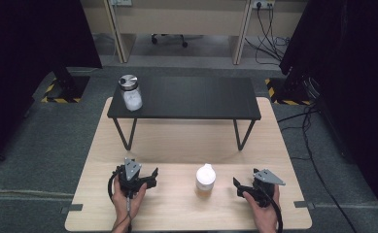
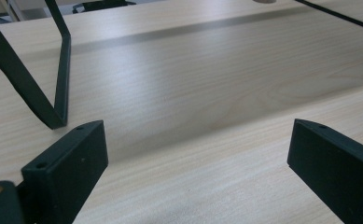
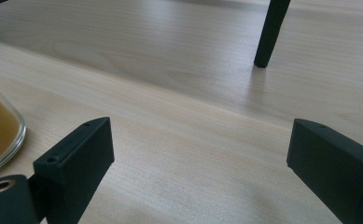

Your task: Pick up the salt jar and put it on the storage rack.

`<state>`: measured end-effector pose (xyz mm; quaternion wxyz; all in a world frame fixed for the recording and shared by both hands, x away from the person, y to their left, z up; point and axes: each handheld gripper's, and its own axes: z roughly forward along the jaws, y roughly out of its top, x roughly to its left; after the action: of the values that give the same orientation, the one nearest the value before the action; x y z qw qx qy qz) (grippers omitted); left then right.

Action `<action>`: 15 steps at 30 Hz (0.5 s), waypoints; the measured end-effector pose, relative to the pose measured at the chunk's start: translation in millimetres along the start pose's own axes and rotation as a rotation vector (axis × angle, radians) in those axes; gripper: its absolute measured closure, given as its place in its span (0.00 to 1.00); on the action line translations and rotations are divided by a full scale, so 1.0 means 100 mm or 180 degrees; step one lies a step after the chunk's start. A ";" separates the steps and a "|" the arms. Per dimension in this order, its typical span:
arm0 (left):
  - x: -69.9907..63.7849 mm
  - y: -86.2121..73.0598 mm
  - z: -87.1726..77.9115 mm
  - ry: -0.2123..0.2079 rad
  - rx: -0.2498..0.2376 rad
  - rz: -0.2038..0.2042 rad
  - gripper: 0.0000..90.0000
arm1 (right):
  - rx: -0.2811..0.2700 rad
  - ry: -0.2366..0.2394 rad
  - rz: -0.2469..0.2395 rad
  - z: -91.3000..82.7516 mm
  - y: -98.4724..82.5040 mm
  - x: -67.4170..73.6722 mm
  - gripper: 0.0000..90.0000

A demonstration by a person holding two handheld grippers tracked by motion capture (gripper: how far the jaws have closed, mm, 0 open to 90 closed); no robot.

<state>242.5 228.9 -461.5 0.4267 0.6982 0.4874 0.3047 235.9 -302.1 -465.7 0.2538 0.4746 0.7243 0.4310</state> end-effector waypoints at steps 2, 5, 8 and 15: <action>-0.02 -0.06 0.00 0.0040 -0.0049 -0.0022 0.05 | -0.0003 -0.0001 -0.0015 0.00 0.00 0.00 0.08; -0.01 -0.06 0.03 0.0029 0.0017 -0.0021 0.05 | 0.0001 0.0001 -0.0017 0.00 0.00 0.00 0.08; 0.00 -0.08 0.06 0.0001 0.0068 -0.0059 0.05 | 0.0002 -0.0005 -0.0029 0.00 0.00 0.01 0.08; -0.02 -0.09 0.07 -0.0012 0.0075 -0.0099 0.05 | 0.0006 0.0000 -0.0028 0.00 0.00 0.01 0.08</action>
<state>244.0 226.8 -473.1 0.4241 0.6961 0.5009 0.2910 236.0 -301.4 -465.5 0.2552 0.4717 0.7268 0.4292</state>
